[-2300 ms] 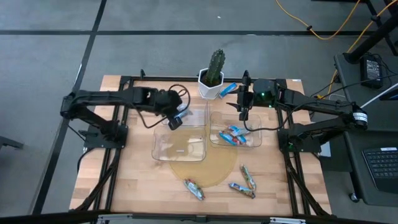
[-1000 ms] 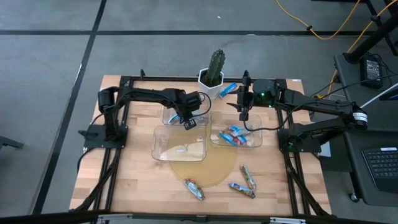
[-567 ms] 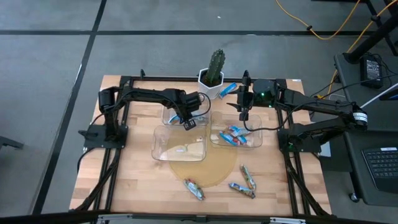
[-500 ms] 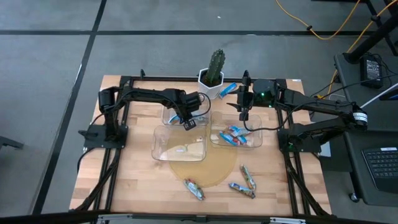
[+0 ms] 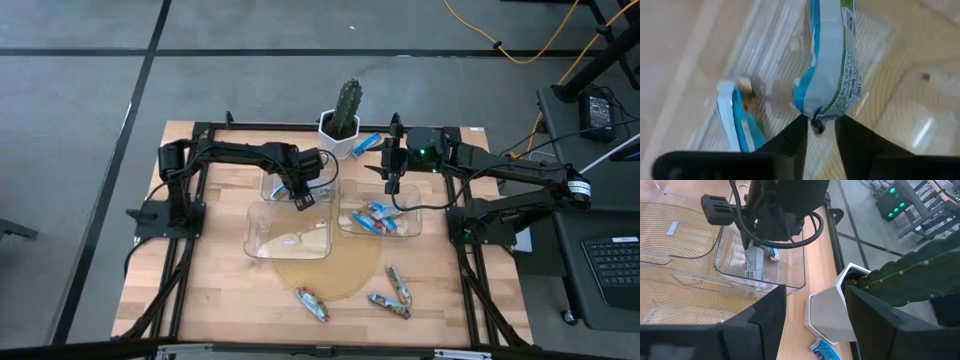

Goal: Pick and place Granola Bars by type
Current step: Put the left yellow granola bar into the top bin, then put the top blue granola bar into the bottom bin

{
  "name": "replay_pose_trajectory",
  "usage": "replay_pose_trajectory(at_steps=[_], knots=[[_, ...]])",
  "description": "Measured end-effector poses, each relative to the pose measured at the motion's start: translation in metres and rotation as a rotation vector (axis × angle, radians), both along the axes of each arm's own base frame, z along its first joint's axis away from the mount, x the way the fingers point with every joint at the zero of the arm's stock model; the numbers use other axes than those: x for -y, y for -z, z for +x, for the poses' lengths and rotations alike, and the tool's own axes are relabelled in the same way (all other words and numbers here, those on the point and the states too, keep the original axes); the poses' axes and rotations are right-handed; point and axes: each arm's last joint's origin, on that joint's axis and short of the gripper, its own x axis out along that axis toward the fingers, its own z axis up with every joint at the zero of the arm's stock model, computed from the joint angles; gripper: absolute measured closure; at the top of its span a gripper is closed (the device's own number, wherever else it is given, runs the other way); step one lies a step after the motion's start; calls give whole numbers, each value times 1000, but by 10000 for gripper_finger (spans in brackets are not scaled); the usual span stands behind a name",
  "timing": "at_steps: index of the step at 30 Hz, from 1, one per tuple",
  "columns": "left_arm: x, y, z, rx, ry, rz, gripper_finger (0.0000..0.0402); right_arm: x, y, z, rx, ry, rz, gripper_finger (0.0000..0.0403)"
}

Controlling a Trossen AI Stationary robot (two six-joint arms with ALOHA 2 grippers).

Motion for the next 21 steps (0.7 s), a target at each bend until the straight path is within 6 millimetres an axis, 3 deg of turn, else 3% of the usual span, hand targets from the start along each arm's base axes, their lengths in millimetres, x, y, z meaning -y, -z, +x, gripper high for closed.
replay_pose_trajectory(at_steps=[10, 21], knots=[[3, -6, -13, -94, 0, -16, 232, 0, 0, 0, 0, -1, 0, 198], [5, -28, -18, -12, -31, 16, 219, 0, 0, 0, -1, -1, 1, 198]])
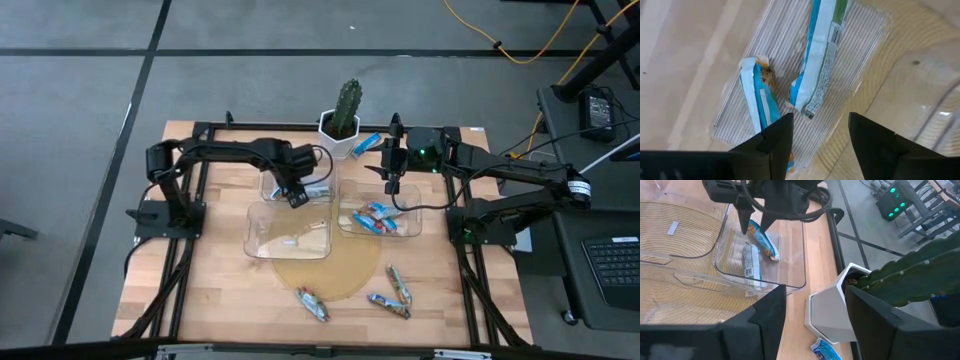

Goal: Pick and place Granola Bars by type
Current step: Put the top blue granola bar into the bottom bin

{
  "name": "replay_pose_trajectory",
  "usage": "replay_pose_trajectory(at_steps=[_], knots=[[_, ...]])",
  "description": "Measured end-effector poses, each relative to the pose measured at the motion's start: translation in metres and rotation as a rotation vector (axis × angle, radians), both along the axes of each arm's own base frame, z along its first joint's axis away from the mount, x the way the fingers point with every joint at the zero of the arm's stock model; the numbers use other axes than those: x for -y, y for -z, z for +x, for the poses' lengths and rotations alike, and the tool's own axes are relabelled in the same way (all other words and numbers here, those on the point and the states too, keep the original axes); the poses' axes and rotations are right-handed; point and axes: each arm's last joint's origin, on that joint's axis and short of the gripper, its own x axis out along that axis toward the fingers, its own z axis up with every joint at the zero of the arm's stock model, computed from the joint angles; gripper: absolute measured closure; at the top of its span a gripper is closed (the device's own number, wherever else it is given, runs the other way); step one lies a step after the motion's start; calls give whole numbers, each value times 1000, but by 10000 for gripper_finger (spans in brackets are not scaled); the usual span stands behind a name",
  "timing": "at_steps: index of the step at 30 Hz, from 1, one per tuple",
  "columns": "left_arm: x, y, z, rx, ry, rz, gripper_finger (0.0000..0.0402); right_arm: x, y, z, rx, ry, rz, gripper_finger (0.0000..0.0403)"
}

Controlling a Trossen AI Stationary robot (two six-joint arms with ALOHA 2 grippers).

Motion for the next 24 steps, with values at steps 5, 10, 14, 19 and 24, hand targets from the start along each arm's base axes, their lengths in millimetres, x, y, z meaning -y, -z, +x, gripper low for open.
replay_pose_trajectory(at_steps=[5, 10, 14, 19, 24], knots=[[4, -18, -2, 88, 0, 20, 219, 0, 0, 0, 0, -1, -1, 198], [20, -56, -10, 265, 12, 36, 219, 0, 0, 0, -1, -1, -2, 198], [40, -90, -22, 404, 59, 67, 219, 0, 0, 0, -1, -1, -2, 198], [69, -117, -37, 517, 141, 95, 219, 0, 0, 0, -3, -1, -2, 198], [103, -129, -42, 579, 216, 148, 219, -10, -5, -9, -6, -79, 13, 198]])
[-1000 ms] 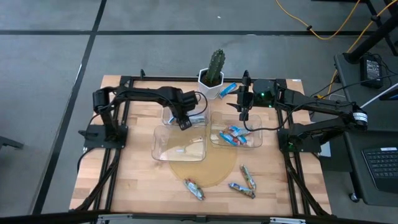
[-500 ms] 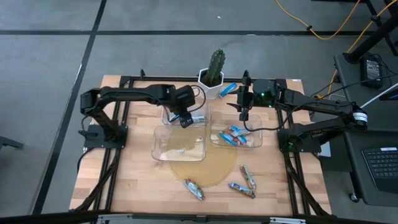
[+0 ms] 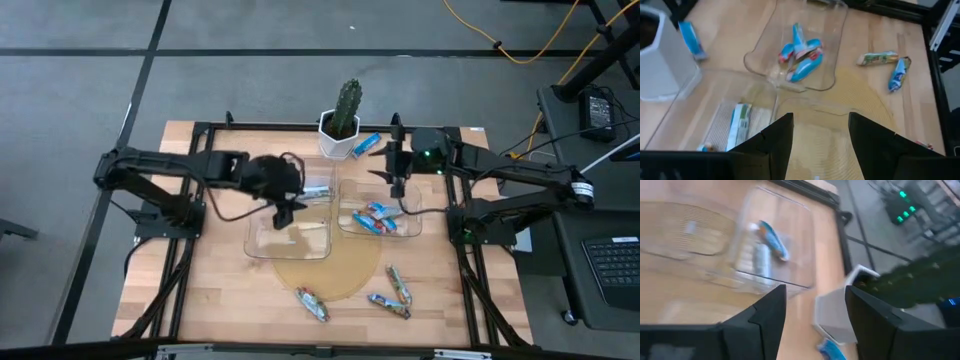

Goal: Pick and place Granola Bars by type
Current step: Put the top blue granola bar into the bottom bin

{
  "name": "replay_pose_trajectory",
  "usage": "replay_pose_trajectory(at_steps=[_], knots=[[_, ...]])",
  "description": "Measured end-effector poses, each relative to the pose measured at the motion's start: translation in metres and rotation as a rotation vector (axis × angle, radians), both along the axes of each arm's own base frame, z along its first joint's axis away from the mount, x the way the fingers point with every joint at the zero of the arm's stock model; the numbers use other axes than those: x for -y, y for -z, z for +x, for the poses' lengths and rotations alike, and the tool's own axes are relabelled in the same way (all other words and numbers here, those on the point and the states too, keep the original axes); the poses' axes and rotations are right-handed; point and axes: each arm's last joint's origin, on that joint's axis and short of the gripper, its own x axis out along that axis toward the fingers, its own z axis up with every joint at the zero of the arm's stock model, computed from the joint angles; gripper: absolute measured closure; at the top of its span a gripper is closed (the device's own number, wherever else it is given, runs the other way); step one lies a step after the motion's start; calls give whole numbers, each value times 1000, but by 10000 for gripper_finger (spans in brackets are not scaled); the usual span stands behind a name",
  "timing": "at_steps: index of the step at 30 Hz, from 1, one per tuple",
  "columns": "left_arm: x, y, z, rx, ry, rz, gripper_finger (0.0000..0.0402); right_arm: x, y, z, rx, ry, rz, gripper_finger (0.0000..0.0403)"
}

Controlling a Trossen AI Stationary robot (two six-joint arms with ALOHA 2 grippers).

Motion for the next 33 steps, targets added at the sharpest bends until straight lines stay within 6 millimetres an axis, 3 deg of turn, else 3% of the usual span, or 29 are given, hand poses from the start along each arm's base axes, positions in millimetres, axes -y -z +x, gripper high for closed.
replay_pose_trajectory(at_steps=[8, 14, 23, 33], knots=[[37, -3, -3, 41, 12, 102, 219, -27, -17, -32, 29, -87, 13, 198], [50, -5, -4, 72, 24, 164, 219, -29, -22, -46, 77, 147, 119, 198], [55, -9, -2, 111, 95, 228, 219, 6, 13, -50, -271, 294, 157, 198], [46, -15, 5, 189, 38, 205, 219, 74, 52, -36, -444, 212, 209, 198]])
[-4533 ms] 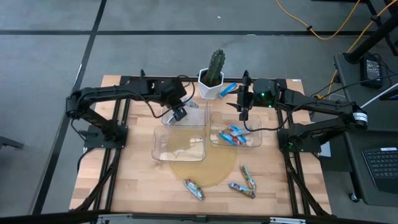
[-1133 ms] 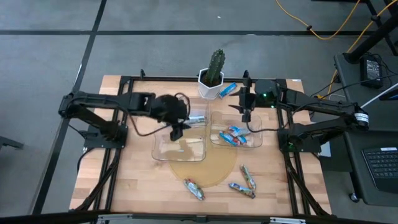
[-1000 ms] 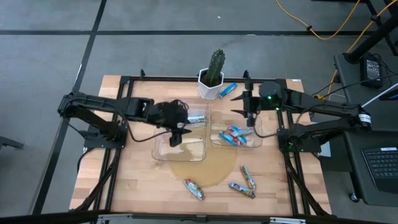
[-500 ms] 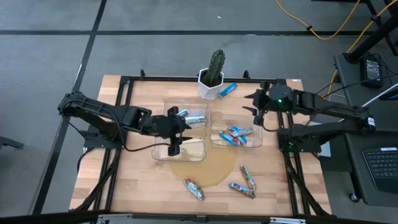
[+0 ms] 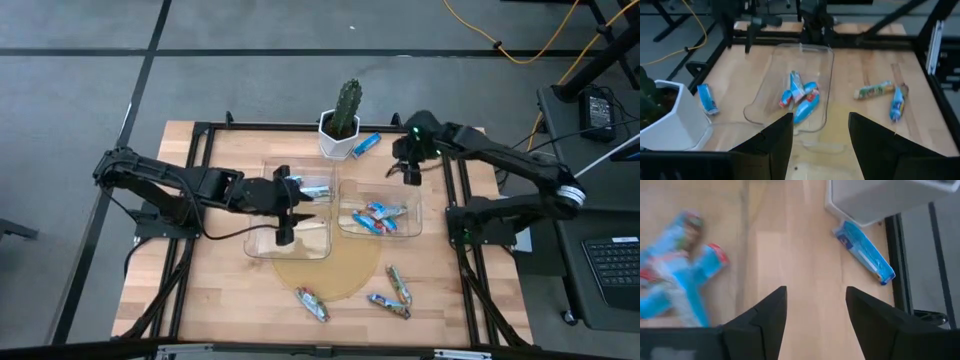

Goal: Pick and place Granola Bars by type
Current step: Put the top blue granola bar into the bottom bin

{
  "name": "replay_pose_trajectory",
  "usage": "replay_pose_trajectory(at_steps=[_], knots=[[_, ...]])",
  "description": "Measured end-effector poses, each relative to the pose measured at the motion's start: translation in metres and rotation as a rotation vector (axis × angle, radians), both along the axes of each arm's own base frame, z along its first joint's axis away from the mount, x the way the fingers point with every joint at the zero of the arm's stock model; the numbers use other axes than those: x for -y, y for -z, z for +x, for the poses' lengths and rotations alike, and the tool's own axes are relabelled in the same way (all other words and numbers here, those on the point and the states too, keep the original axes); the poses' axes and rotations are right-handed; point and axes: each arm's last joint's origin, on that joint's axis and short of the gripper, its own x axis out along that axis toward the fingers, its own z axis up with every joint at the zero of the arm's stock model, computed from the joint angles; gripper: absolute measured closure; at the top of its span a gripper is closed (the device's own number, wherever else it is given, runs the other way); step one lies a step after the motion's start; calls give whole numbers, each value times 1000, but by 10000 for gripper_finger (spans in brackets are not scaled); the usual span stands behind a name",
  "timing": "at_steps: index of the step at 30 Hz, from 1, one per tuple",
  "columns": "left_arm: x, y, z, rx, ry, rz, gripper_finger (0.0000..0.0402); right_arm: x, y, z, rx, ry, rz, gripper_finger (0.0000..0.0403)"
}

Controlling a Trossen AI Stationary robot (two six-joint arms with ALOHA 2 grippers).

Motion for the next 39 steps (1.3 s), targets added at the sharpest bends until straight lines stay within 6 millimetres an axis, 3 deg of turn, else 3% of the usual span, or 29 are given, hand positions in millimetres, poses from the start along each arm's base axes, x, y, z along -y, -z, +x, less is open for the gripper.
replay_pose_trajectory(at_steps=[6, 15, 21, 39], knots=[[-9, -2, 3, 41, -84, -46, 219, 37, 31, 17, -43, -57, 38, 198], [-17, -3, 4, 50, -139, -70, 219, 93, 22, 59, 26, -12, -13, 198], [-17, -2, 4, 50, -139, -71, 219, 124, 46, 55, -83, 74, -3, 198], [-17, -4, 5, 72, -146, -73, 219, 142, 104, 56, -210, 19, 85, 198]])
